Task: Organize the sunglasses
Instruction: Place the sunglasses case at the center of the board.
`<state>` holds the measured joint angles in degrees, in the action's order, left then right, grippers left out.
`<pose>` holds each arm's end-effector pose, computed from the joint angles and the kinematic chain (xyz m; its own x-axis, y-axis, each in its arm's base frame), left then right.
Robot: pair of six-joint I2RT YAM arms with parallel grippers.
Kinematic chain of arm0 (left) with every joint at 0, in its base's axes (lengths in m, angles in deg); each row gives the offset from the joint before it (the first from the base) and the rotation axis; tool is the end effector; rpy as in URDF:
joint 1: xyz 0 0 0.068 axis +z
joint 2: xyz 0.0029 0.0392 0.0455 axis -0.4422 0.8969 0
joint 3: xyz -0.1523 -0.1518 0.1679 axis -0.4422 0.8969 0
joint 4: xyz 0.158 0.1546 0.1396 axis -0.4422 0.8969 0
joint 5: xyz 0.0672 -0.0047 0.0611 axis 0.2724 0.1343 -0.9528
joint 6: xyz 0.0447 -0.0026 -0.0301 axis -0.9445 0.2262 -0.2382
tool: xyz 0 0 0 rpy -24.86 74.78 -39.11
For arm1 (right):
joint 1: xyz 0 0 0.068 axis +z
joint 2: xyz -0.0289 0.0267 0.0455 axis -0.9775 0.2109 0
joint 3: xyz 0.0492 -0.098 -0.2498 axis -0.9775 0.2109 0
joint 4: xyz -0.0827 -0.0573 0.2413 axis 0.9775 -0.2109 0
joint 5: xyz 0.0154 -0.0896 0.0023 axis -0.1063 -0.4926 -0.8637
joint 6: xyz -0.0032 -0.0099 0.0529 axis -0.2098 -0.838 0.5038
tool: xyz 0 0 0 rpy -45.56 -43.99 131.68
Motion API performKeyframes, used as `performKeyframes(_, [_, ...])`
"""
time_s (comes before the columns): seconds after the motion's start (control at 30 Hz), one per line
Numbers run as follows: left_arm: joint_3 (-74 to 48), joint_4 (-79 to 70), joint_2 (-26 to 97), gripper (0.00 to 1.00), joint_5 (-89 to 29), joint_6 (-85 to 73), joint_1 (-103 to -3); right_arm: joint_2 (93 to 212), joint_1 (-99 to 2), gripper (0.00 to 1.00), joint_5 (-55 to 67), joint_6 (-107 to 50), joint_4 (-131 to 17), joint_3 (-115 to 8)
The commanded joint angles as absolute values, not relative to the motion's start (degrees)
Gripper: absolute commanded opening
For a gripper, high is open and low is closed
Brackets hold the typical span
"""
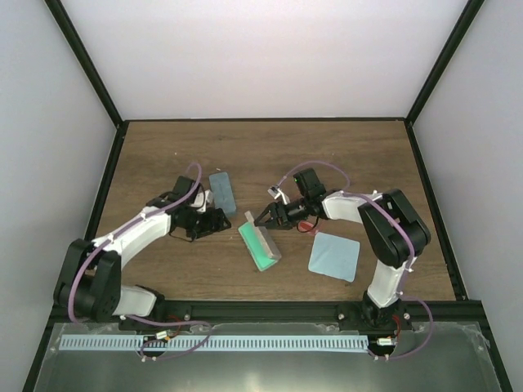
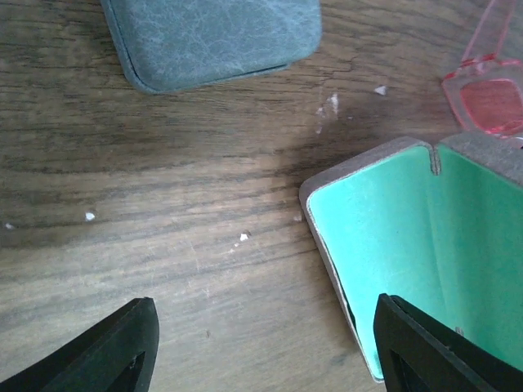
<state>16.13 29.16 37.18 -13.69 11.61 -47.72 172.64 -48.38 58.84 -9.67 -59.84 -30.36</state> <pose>0.2196 -0.1024 0.1891 -0.9780 -0.0935 -0.1865 0.0220 0.8428 -0.5377 0.2760 0.1913 0.1538 -0.9282 -0.2770 -0.2485 -0.3332 0.3212 0.8865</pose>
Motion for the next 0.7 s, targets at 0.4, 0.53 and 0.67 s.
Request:
performKeyframes(0.4, [2.67,25.7,55.01,0.66,-13.91,2.32,-53.89,176.49,-48.12,0.79,55.17,-21.03,-68.76,-35.78])
performKeyframes(0.53, [1.45,25.23,58.02,0.6,-15.31,1.18,-56.52,177.06,-48.12,0.84,55.23,-20.67,-68.65,-36.01])
performKeyframes(0.67, [1.64,24.58,59.82,0.56,-16.13,-0.3,-57.65,177.59,-48.14,0.86,54.67,-20.82,-69.4,-36.98])
